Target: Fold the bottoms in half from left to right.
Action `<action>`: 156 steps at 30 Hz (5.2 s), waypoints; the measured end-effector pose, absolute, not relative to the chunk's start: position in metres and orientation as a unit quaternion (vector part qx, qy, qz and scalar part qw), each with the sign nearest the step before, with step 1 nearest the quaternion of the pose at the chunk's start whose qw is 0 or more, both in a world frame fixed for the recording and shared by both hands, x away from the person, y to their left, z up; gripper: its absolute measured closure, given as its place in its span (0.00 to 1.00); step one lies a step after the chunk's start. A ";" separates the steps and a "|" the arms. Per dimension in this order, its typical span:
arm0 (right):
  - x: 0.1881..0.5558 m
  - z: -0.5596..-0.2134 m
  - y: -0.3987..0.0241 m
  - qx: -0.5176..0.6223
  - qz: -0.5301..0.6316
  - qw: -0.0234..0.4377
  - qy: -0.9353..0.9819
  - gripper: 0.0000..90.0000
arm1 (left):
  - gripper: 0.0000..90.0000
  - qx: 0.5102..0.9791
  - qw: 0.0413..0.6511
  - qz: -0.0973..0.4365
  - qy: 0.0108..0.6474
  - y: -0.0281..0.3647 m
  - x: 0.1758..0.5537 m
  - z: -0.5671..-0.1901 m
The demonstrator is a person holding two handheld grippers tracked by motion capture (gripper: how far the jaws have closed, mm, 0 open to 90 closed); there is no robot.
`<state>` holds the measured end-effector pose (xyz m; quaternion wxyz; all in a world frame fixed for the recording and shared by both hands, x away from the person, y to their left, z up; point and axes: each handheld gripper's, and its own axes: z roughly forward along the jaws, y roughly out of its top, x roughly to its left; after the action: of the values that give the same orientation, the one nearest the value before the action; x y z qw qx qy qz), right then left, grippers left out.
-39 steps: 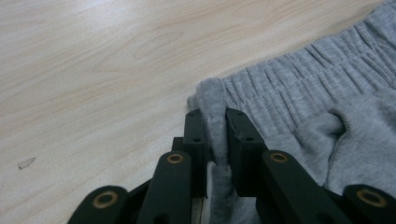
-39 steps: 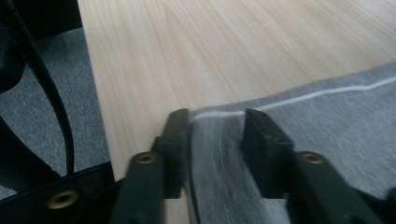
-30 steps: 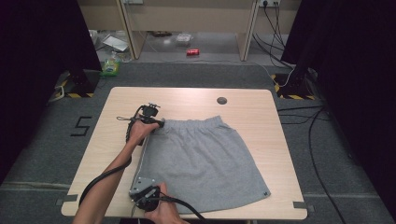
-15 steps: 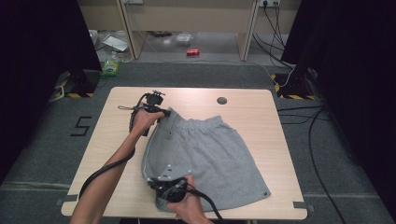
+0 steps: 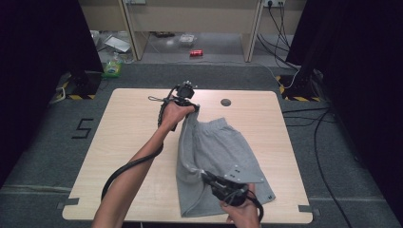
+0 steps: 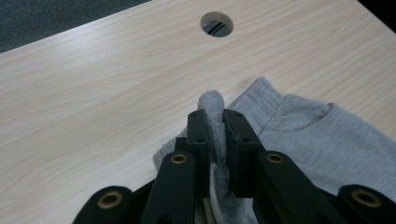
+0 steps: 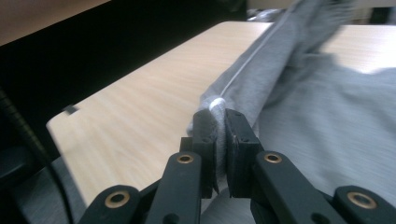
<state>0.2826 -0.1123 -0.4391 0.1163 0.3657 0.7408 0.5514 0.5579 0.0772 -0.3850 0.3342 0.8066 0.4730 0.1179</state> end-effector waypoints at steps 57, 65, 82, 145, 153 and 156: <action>0.246 -0.482 -0.285 0.533 0.435 0.240 0.685 0.65 | 0.50 0.800 0.343 0.080 0.486 0.069 0.570 -0.434; 0.299 -0.472 -0.266 0.508 0.401 0.219 0.730 0.60 | 0.47 0.797 0.344 0.076 0.490 0.084 0.564 -0.440; 0.364 -0.490 -0.249 0.487 0.332 0.149 0.794 0.95 | 0.42 0.786 0.335 0.059 0.515 0.102 0.564 -0.464; 0.260 -0.498 -0.108 0.348 0.407 0.103 0.839 0.49 | 0.58 0.796 0.325 0.078 0.504 0.059 0.562 -0.494; 0.257 -0.510 -0.085 0.321 0.381 0.102 0.861 0.48 | 0.67 0.813 0.305 0.112 0.484 0.051 0.565 -0.494; 0.256 -0.513 -0.084 0.305 0.373 0.124 0.867 0.56 | 0.68 0.815 0.303 0.114 0.481 0.050 0.565 -0.494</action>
<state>0.2558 -0.0841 -0.5125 0.1244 0.3053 0.8675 0.3725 0.5650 0.0502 -0.4940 0.3028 0.8148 0.4810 0.1139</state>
